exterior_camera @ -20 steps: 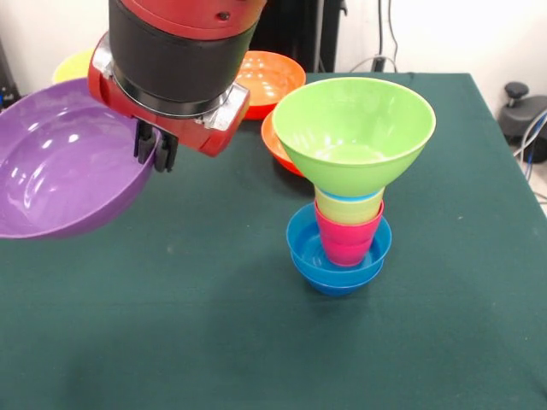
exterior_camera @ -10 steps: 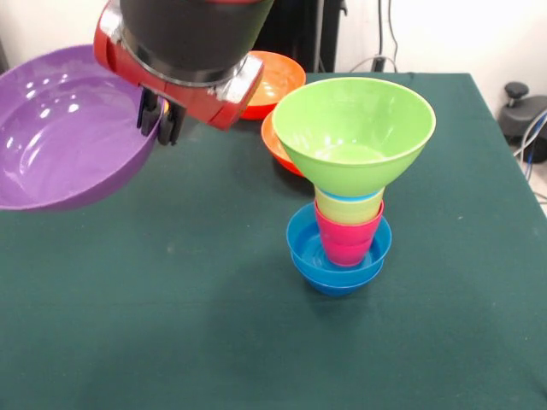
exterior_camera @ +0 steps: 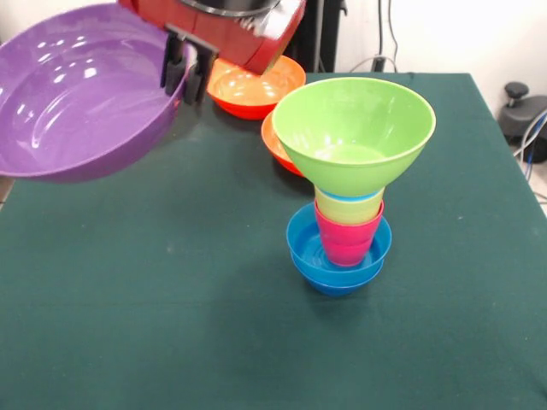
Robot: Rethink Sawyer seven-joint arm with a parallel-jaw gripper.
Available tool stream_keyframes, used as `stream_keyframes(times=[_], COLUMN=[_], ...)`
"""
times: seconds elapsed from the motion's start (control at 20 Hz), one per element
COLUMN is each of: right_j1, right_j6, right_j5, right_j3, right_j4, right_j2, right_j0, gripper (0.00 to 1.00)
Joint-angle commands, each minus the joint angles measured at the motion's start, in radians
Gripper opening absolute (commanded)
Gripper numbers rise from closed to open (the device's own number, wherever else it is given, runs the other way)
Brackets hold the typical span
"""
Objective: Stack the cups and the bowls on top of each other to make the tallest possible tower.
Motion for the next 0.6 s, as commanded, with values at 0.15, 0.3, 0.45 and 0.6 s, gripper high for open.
stream_keyframes(times=[0.15, 0.3, 0.45, 0.6], right_j1=[0.014, 0.012, 0.007, 0.002], right_j6=[0.090, 0.092, 0.089, 0.086], right_j5=[-0.018, -0.027, -0.033, -0.039], right_j3=[0.008, 0.016, 0.025, 0.036], right_j4=[0.327, 0.441, 0.560, 0.652], right_j2=[-0.386, -0.503, -0.630, -0.731], right_j0=[-0.039, -0.046, -0.055, -0.059], gripper=[0.00, 0.00, 0.00, 0.00])
